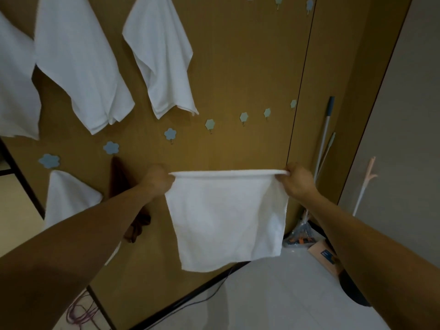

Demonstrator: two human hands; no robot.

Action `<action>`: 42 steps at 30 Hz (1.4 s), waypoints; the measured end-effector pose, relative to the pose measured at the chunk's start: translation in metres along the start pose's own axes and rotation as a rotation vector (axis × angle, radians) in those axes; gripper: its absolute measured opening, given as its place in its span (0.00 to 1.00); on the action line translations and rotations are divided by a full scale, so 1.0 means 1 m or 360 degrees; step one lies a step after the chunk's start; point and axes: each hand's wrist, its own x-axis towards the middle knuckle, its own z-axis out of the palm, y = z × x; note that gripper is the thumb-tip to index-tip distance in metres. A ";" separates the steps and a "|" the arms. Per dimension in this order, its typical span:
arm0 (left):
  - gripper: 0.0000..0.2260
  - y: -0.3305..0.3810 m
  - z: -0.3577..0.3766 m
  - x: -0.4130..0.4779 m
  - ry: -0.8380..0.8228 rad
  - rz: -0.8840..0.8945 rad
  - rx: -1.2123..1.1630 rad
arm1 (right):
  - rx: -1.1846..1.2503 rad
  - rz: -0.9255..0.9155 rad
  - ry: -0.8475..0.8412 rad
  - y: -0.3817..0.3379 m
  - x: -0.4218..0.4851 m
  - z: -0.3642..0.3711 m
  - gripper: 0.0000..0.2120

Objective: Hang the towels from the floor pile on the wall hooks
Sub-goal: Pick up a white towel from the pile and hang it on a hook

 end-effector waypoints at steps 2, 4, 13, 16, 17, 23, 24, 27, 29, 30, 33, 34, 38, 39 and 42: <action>0.10 0.013 0.000 0.001 0.0164 0.0050 -0.0165 | 0.0066 0.0086 -0.0015 -0.002 0.005 -0.004 0.08; 0.08 0.025 0.003 -0.002 0.0263 0.0071 -0.0334 | 0.0247 0.0187 0.0065 -0.003 0.008 -0.009 0.09; 0.04 0.073 -0.001 0.006 0.0314 -0.0229 -0.1343 | 0.1111 0.0224 0.0160 -0.017 0.023 -0.041 0.09; 0.09 0.094 -0.007 0.013 0.0425 -0.0182 -0.1508 | 0.1087 0.0007 -0.0236 -0.023 0.028 -0.050 0.05; 0.11 0.099 -0.010 0.017 0.0468 -0.0182 -0.1494 | 0.1010 -0.0091 -0.0399 -0.024 0.029 -0.053 0.11; 0.03 0.117 -0.017 0.034 0.0372 0.0131 -0.1289 | 0.0786 -0.0267 -0.0364 -0.042 0.056 -0.048 0.16; 0.06 0.120 -0.018 0.038 0.0273 0.0243 -0.1194 | 0.0829 -0.0265 -0.0303 -0.045 0.065 -0.045 0.13; 0.18 0.126 -0.027 0.053 -0.0139 0.0458 -0.0718 | 0.0851 -0.0316 -0.0167 -0.057 0.094 -0.039 0.09; 0.16 0.131 -0.032 0.072 -0.0317 0.0499 -0.0330 | 0.0749 -0.0388 -0.0092 -0.069 0.117 -0.034 0.11; 0.15 0.134 -0.034 0.084 -0.0314 0.0501 -0.0290 | 0.0688 -0.0406 -0.0047 -0.077 0.129 -0.032 0.13; 0.16 0.143 -0.042 0.122 -0.0197 0.0421 -0.0765 | 0.0702 -0.0470 0.0067 -0.098 0.167 -0.029 0.14; 0.15 0.147 -0.045 0.135 -0.0164 0.0403 -0.0936 | 0.0785 -0.0495 0.0086 -0.105 0.179 -0.030 0.12; 0.12 0.165 -0.057 0.184 -0.0017 0.0370 -0.1271 | 0.0972 -0.0581 0.0123 -0.132 0.227 -0.036 0.11; 0.13 0.171 -0.062 0.196 0.0035 0.0364 -0.1322 | 0.0972 -0.0608 0.0126 -0.139 0.240 -0.038 0.13; 0.10 0.187 -0.079 0.232 0.0244 0.0484 -0.1279 | 0.1062 -0.0673 0.0171 -0.161 0.278 -0.045 0.12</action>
